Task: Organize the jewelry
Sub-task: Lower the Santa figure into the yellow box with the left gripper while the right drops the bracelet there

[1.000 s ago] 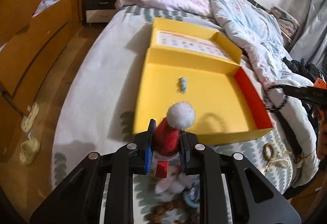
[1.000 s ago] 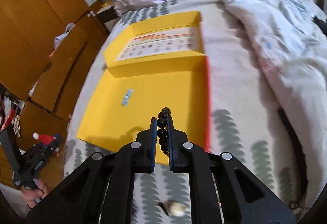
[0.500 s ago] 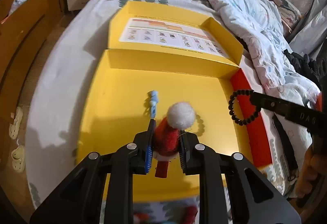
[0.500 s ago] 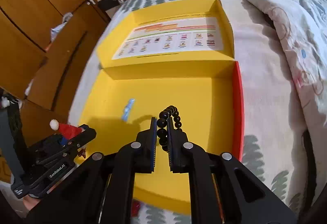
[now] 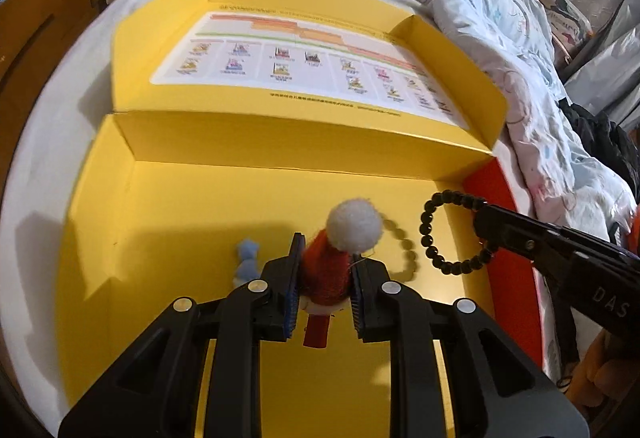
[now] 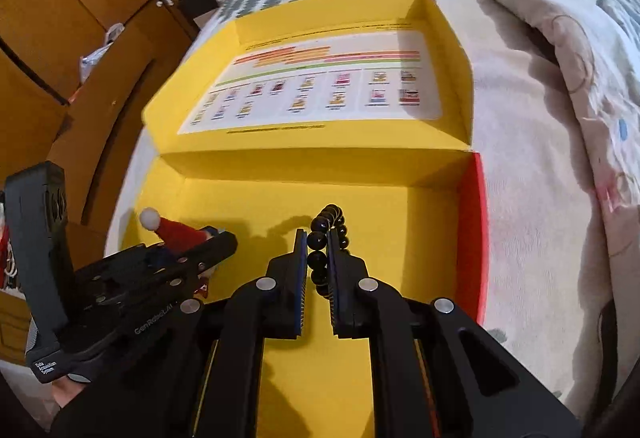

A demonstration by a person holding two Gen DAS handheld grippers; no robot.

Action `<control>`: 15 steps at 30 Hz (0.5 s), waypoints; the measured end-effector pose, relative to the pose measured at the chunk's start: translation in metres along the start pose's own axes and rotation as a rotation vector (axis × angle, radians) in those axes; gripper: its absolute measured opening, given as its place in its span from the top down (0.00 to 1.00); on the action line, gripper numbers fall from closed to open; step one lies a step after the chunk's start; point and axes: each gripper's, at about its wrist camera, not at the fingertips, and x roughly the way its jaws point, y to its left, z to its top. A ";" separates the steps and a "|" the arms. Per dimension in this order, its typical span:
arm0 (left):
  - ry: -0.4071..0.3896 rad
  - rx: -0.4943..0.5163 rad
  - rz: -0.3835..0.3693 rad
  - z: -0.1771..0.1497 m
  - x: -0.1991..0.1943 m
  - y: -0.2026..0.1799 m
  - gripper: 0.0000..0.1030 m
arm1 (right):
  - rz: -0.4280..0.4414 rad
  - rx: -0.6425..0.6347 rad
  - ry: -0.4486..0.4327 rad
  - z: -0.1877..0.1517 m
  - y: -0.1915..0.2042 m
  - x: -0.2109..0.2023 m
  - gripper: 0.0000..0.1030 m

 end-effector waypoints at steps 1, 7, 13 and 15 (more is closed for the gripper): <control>0.008 0.003 0.000 0.000 0.005 0.001 0.80 | -0.021 0.001 0.004 0.001 -0.003 0.004 0.90; 0.043 0.003 -0.013 0.002 0.013 0.006 0.78 | -0.033 0.000 0.020 0.000 -0.001 0.017 0.90; 0.014 -0.007 0.011 0.005 0.006 0.011 0.70 | -0.016 0.007 0.027 -0.002 0.006 0.023 0.85; 0.007 -0.017 0.012 0.007 0.004 0.014 0.60 | -0.031 0.010 0.029 -0.002 0.008 0.021 0.81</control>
